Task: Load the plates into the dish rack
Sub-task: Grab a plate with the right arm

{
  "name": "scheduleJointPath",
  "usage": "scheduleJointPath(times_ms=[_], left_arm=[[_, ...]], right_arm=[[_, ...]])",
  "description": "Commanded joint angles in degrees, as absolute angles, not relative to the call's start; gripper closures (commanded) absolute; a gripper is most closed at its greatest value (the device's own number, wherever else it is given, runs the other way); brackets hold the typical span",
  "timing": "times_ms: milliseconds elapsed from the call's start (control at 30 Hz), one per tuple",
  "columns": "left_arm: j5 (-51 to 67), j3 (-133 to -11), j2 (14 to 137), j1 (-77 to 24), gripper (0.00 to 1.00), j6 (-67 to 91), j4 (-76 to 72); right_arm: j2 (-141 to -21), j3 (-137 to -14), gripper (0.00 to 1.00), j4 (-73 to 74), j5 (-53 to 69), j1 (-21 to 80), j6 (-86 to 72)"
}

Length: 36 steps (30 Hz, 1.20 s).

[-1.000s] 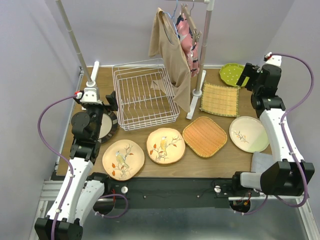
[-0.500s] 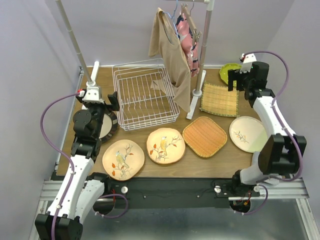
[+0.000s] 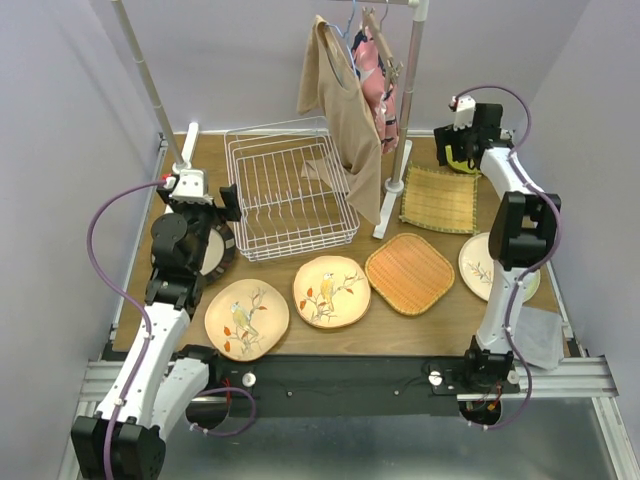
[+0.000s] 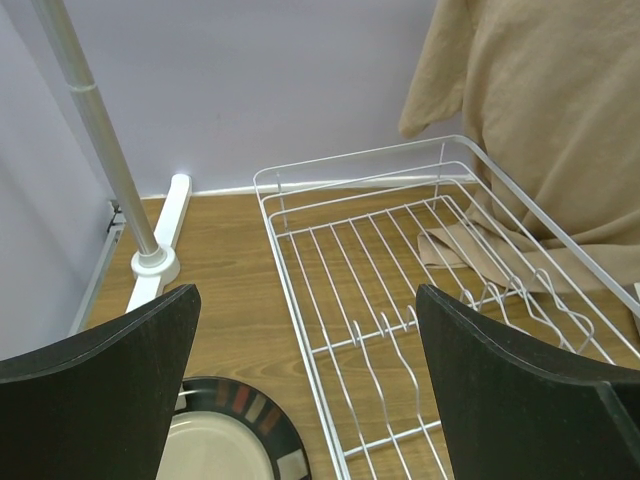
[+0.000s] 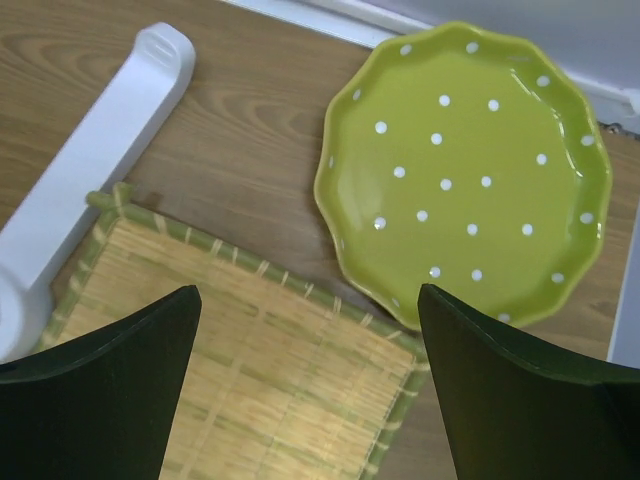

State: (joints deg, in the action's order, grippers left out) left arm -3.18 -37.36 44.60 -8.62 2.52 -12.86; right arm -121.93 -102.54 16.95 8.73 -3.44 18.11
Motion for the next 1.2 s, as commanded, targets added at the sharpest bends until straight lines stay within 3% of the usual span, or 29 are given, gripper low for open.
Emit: scheduleJointPath(times_ms=[0,267,500,767,967,1167], left_arm=[[-3.4,-38.8,45.5,-8.3,0.02,1.5,-14.3],[-2.9,-38.9,46.1,-8.3,0.02,1.4,-14.5],[-2.7,-38.8,46.0,-8.3,0.02,1.5,-14.5],[-2.5,-38.8,45.9,-8.3,0.02,1.7,-14.6],[-2.4,-38.8,46.2,-8.3,0.03,1.7,-14.6],[-2.3,-38.8,45.9,-8.3,0.03,1.8,-14.7]], right_arm=[[-129.4,-112.2,0.05,22.3,7.1,-3.5,19.6],[-137.4,-119.2,0.19,25.2,5.8,-3.3,21.0],[-142.3,-122.7,0.37,25.6,3.2,-2.5,22.0],[-146.2,-125.5,0.47,25.7,0.7,-2.2,24.5],[-147.4,-125.4,0.69,26.0,1.0,-2.1,26.3],[-147.2,-125.2,0.99,26.5,2.1,-2.1,27.5]])
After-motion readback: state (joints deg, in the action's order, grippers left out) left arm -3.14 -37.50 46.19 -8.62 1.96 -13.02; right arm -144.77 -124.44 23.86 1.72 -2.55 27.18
